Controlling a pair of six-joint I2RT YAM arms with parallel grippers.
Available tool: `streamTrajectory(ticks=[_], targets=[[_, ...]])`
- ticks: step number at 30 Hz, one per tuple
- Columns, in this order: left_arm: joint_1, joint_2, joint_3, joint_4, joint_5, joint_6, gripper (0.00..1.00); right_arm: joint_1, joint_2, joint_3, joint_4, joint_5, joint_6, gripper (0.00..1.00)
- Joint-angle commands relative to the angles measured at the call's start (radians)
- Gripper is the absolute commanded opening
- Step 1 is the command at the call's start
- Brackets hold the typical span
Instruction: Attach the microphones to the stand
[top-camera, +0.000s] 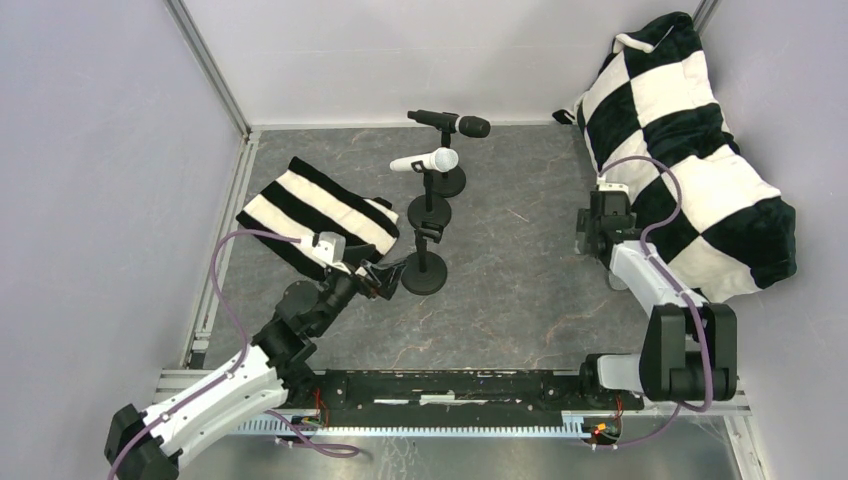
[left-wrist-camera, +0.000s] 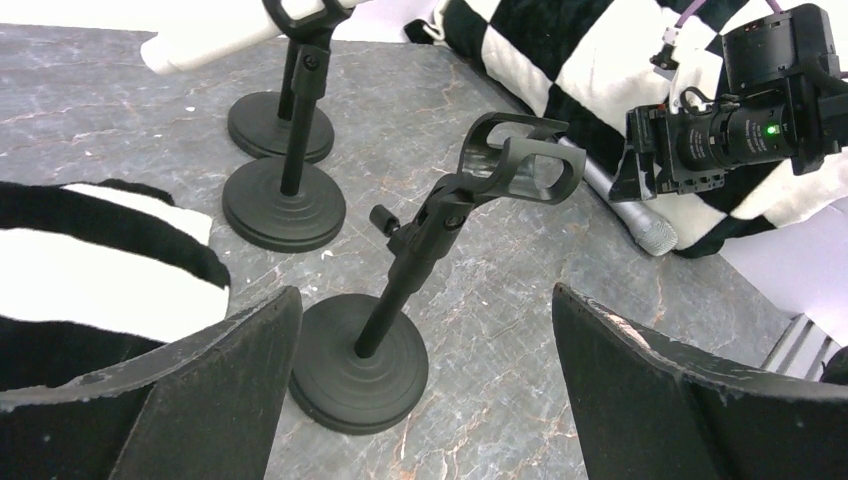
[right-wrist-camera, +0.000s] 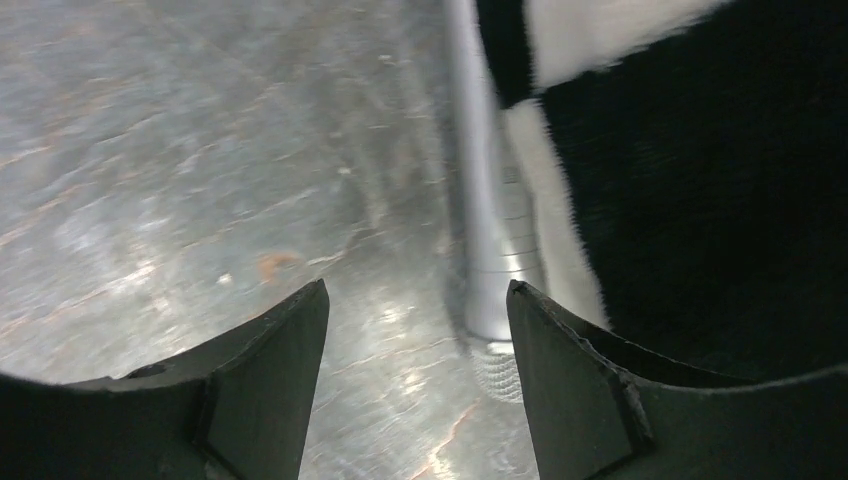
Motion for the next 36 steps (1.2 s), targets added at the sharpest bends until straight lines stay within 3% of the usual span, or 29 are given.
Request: streamTrajectory(ticks=[1, 16, 22, 27, 33, 36], targets=[[-0.003, -0.09, 0.052, -0.196, -0.054, -0.051, 1.0, -0.103, 0.062, 0.069, 0.056, -0.043, -0.065, 0.73], [-0.002, -0.117, 0.164, -0.391, -0.07, -0.007, 1.0, -0.26, 0.3, 0.138, 0.087, -0.069, -0.088, 0.74], [-0.002, -0.129, 0.162, -0.417, -0.079, 0.007, 1.0, -0.298, 0.386, 0.152, 0.074, -0.187, -0.078, 0.73], [-0.002, -0.133, 0.157, -0.421, -0.088, 0.014, 1.0, -0.295, 0.418, 0.163, 0.051, -0.374, -0.078, 0.64], [-0.002, -0.137, 0.155, -0.418, -0.093, 0.014, 1.0, -0.227, 0.403, 0.154, 0.024, -0.419, -0.103, 0.47], [-0.002, -0.137, 0.156, -0.419, -0.096, 0.015, 1.0, -0.188, 0.382, 0.138, 0.025, -0.415, -0.106, 0.44]])
